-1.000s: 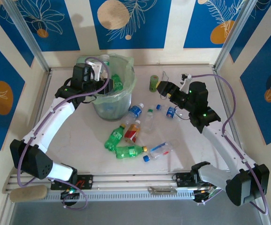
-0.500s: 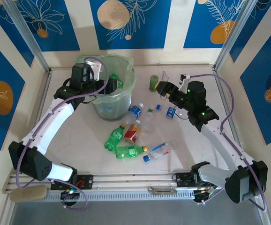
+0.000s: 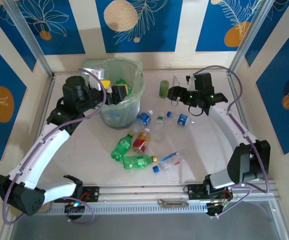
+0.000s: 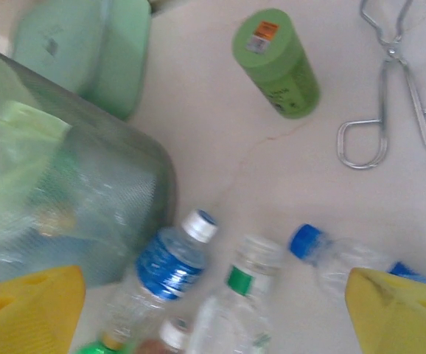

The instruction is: Put the plastic bottles in the bin

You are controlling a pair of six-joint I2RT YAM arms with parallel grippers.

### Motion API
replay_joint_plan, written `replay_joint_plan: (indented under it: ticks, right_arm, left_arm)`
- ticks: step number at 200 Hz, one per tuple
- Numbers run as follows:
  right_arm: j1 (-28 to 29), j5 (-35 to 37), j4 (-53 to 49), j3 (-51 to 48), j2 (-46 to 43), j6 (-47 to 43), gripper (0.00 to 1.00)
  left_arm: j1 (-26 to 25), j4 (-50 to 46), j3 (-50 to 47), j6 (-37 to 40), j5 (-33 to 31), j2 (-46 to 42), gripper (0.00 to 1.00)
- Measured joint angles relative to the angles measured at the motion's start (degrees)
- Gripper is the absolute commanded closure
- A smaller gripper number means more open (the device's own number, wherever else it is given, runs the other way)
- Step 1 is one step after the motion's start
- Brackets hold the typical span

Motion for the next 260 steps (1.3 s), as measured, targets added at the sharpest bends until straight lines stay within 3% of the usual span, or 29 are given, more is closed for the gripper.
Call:
replay_joint_plan:
  ticks: [38,98,178,260]
  right_arm:
    - [0.1,6.5,-10.1,8.7,8.5,-12.5,0.07]
    - [2.0,16.7,-20.3,14.6,21.0,-26.1,0.07]
    - [4.3,20.0,-23.9,17.1,29.9,-32.5,0.06]
    - [6.1,20.8,-24.1,17.1,34.1,-33.1,0.09]
  left_arm:
    - [-4.6,0.7,-2.4,-0.4,-0.7,0.9,0.0]
    - [-5.4,6.7,-4.8,-2.0,-1.0,1.9,0.0]
    - [-5.4,9.3,-7.7,-2.4,-2.4,1.7,0.0]
    - [-5.4,10.3,-9.6,-2.4,-4.8,-0.7,0.0]
